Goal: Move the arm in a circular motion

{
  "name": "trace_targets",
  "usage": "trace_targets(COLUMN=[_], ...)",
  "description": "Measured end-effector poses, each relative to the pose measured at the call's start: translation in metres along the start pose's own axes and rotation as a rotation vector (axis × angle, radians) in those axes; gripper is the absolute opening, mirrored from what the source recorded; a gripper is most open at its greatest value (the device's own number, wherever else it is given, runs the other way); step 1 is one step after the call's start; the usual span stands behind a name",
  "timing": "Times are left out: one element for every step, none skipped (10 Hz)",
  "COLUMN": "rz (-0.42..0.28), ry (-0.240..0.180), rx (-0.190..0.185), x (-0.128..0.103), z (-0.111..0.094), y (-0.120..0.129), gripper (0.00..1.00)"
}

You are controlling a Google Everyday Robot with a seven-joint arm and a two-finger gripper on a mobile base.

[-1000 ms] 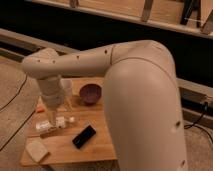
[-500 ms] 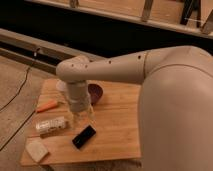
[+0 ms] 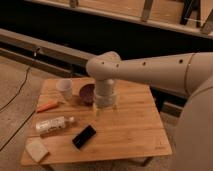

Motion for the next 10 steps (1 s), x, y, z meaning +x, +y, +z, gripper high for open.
trace_targets(rz=[0.082, 0.147, 0.215, 0.255, 0.292, 0.305, 0.305, 0.283, 0.263, 0.216], ry=[-0.043, -0.082, -0.128, -0.161, -0.216, -0.251, -0.272, -0.293, -0.302, -0.312], rx=[0.028, 0.05, 0.073, 0.091, 0.112, 0.132, 0.154, 0.194, 0.213, 0.246], x=[-0.01, -0.022, -0.039, -0.054, -0.088, -0.118, -0.143, -0.183, -0.201, -0.23], z=[-0.011, -0.022, -0.036, -0.047, -0.064, -0.077, -0.086, -0.096, -0.1, -0.105], y=[-0.032, -0.056, -0.082, -0.099, -0.113, -0.117, -0.115, -0.099, -0.087, -0.063], gripper=[0.65, 0.65, 0.65, 0.65, 0.65, 0.65, 0.65, 0.65, 0.65, 0.65])
